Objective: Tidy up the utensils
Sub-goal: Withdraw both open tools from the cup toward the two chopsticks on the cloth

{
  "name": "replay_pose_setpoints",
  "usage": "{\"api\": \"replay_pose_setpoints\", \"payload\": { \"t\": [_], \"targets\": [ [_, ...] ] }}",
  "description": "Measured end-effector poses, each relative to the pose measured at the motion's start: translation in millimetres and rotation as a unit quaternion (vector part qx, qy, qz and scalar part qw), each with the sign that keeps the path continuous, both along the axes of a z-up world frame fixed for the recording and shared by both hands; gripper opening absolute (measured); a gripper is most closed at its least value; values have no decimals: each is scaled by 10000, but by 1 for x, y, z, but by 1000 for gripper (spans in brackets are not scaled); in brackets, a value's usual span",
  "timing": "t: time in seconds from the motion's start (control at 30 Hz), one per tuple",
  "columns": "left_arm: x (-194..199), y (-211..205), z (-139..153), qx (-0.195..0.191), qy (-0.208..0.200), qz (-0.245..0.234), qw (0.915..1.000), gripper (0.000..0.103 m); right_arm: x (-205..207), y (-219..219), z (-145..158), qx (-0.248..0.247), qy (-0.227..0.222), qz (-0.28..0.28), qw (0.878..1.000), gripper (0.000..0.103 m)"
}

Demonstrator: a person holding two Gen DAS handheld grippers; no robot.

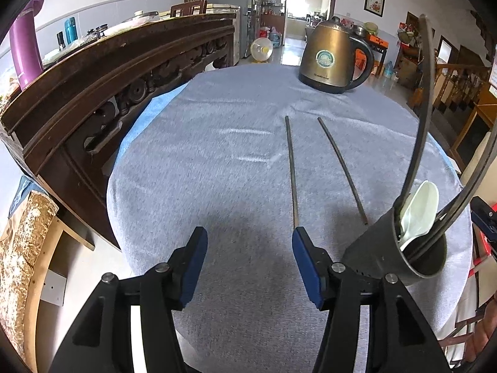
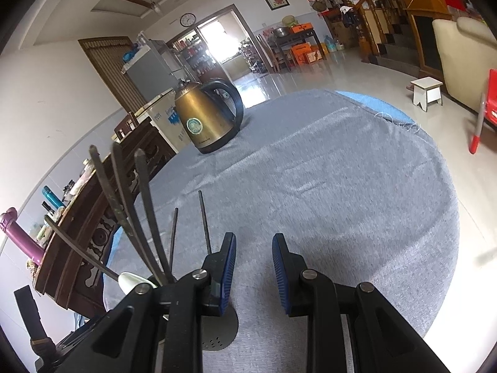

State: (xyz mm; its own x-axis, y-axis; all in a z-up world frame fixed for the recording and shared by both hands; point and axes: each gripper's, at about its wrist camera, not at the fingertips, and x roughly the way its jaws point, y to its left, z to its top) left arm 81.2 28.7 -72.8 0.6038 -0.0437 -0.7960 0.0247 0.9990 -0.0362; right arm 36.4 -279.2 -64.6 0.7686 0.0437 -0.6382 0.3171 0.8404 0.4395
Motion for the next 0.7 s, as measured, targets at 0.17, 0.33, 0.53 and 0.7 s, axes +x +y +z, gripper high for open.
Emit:
{"api": "replay_pose_setpoints", "payload": {
  "t": [0.17, 0.33, 0.53, 0.7],
  "targets": [
    [6, 2, -7, 22, 98, 44, 9999, 58, 4, -1, -6, 26, 91, 6, 10000, 26],
    [13, 4, -16, 47, 224, 89, 9997, 58, 9, -3, -14, 65, 194, -2, 9998, 27],
    [23, 4, -26, 97, 357, 133, 9992, 58, 15, -8, -24, 155, 335, -30, 9993, 26],
    [30, 5, -33, 146, 454, 157, 9987, 58, 21, -13, -32, 228, 436, -60, 9988, 26]
  ]
}}
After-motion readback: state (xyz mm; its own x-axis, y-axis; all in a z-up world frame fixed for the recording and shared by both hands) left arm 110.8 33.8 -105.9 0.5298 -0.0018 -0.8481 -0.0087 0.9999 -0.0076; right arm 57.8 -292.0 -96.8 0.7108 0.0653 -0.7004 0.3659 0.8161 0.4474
